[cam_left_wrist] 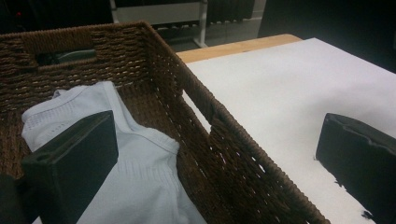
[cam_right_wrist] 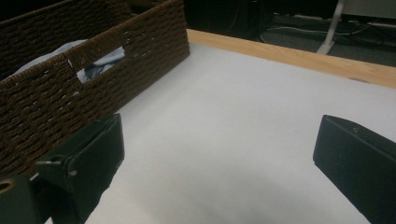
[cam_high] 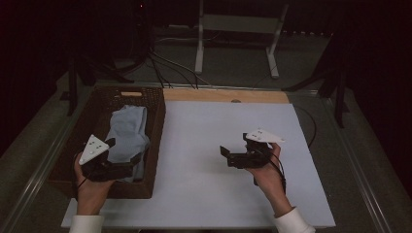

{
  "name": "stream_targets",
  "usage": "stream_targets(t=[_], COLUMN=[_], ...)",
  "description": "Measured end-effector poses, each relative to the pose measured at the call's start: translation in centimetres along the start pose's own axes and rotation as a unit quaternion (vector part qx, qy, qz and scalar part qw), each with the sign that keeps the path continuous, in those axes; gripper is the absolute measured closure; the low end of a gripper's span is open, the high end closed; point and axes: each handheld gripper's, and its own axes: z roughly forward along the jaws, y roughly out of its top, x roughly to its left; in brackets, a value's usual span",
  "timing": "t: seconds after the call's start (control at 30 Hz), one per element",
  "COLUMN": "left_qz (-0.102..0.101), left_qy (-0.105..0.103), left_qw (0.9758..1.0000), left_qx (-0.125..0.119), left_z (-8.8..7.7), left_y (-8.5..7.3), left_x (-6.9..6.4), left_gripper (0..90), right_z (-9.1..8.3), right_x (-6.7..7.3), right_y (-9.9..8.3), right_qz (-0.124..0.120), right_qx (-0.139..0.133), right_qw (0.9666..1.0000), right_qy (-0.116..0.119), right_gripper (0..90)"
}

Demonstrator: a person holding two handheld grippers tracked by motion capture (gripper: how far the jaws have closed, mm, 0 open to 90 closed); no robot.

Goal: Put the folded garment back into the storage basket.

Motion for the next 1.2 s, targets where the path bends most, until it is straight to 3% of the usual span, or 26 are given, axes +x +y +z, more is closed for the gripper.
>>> stream_targets(t=[0.4, 0.57, 0.8, 0.9, 1.2], left_qz=[-0.001, 0.001, 0.002, 0.003, 0.004], left_qy=[0.000, 0.001, 0.001, -0.001, -0.005], left_qw=[1.0000, 1.0000, 1.0000, 1.0000, 0.9999], left_qx=[-0.002, -0.001, -0.002, -0.004, -0.014], left_z=[-0.1, -0.2, -0.3, -0.3, -0.6], left_y=[-0.1, -0.1, -0.2, -0.3, -0.4], left_x=[0.0, 0.0, 0.0, 0.0, 0.2], left_gripper=[0.2, 0.2, 0.2, 0.2, 0.2], right_z=[-2.5, -4.0, -6.0, -6.6, -8.0], right_x=[-1.9, -2.5, -3.2, -3.3, -4.0], right_y=[-1.8, -3.0, -4.4, -4.7, -5.5], right_qz=[0.006, -0.003, 0.009, 0.001, 0.013], right_qx=[-0.024, -0.041, -0.074, -0.074, -0.084], right_qw=[0.9996, 0.9991, 0.9971, 0.9971, 0.9961], right_qy=[-0.014, -0.011, -0.015, -0.020, -0.021], right_gripper=[2.4, 2.3, 2.3, 2.3, 2.3])
